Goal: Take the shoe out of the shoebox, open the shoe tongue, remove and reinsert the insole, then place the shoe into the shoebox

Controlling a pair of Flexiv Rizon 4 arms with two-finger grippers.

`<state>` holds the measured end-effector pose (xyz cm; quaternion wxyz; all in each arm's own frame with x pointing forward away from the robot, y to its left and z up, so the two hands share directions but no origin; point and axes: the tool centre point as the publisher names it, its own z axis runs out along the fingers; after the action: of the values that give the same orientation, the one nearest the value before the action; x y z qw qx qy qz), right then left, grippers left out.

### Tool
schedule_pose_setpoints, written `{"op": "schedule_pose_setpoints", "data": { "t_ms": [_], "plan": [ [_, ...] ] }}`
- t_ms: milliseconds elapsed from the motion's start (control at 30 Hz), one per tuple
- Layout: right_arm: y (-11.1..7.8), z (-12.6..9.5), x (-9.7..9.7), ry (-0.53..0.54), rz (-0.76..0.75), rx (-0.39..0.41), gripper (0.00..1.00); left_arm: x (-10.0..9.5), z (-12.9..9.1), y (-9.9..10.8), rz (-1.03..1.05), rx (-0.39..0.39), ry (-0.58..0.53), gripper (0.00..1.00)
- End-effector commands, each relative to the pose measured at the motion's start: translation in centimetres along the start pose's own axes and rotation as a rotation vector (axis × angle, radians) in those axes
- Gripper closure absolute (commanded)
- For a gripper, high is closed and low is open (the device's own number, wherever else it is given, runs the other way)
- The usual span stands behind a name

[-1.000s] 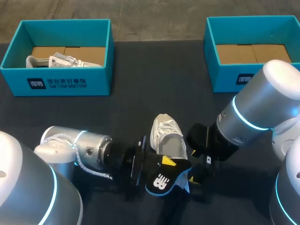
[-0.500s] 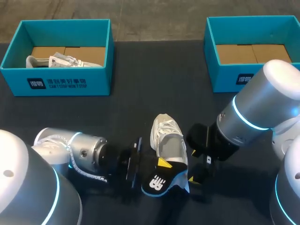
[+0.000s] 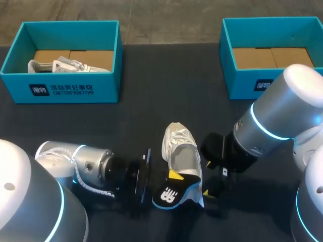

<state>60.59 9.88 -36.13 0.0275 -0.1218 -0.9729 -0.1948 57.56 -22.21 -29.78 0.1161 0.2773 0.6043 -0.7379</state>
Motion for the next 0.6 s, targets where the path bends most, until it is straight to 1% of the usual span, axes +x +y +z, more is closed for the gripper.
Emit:
{"op": "schedule_pose_setpoints", "data": {
  "t_ms": [33, 133, 267, 433, 600],
  "plan": [
    [0.0, 0.1, 0.1, -0.001, 0.000, -0.002, 0.00, -0.2, 0.3, 0.7, -0.012, -0.007, -0.008, 1.00],
    [0.0, 0.1, 0.1, -0.001, 0.000, -0.002, 0.00, -0.5, 0.1, 1.4, -0.019, -0.019, -0.021, 1.00],
    [0.0, 0.1, 0.1, -0.001, 0.000, -0.002, 0.00, -0.6, 0.0, 1.8, -0.027, -0.023, -0.029, 1.00],
    [0.0, 0.1, 0.1, -0.001, 0.000, -0.002, 0.00, -0.6, -0.1, 2.3, -0.038, -0.021, -0.033, 1.00],
    [0.0, 0.1, 0.1, -0.001, 0.000, -0.002, 0.00, -0.6, -0.1, 3.2, -0.050, -0.037, -0.034, 1.00]
  ]
}}
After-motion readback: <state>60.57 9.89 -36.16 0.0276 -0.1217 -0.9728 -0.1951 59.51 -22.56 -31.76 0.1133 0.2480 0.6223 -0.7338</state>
